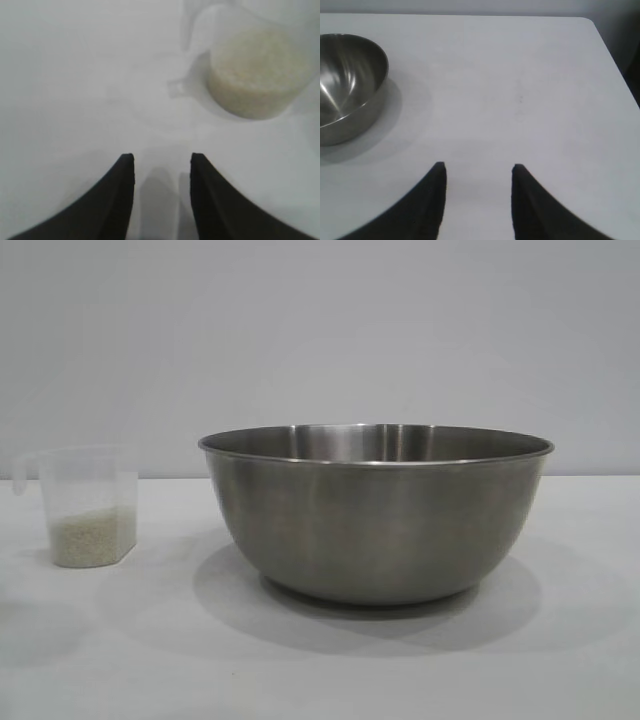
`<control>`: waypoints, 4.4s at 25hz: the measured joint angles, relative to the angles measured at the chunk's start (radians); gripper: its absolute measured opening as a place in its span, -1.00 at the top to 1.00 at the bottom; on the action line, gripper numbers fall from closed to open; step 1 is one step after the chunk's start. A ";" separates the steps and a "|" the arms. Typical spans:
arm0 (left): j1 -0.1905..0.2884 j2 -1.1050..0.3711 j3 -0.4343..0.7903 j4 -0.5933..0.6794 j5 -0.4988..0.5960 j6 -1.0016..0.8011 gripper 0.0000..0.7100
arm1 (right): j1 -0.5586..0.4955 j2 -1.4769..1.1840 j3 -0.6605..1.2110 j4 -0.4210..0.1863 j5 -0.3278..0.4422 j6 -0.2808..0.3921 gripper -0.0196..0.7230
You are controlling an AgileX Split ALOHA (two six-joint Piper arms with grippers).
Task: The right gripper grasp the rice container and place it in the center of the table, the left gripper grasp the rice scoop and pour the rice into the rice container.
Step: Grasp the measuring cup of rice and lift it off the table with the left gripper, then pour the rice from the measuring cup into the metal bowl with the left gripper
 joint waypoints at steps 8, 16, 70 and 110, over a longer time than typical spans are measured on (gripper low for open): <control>0.000 0.040 -0.036 -0.021 -0.005 0.006 0.37 | 0.000 0.000 0.000 0.000 0.000 0.000 0.24; 0.000 0.056 -0.088 -0.021 -0.005 0.022 0.37 | 0.000 0.000 0.000 0.000 0.000 0.000 0.24; 0.060 0.048 -0.223 0.075 0.003 0.108 1.00 | 0.000 0.000 0.000 0.002 -0.002 0.000 0.24; 0.060 -0.123 -0.556 1.032 0.045 1.120 1.00 | 0.000 0.000 0.000 0.002 -0.002 0.000 0.24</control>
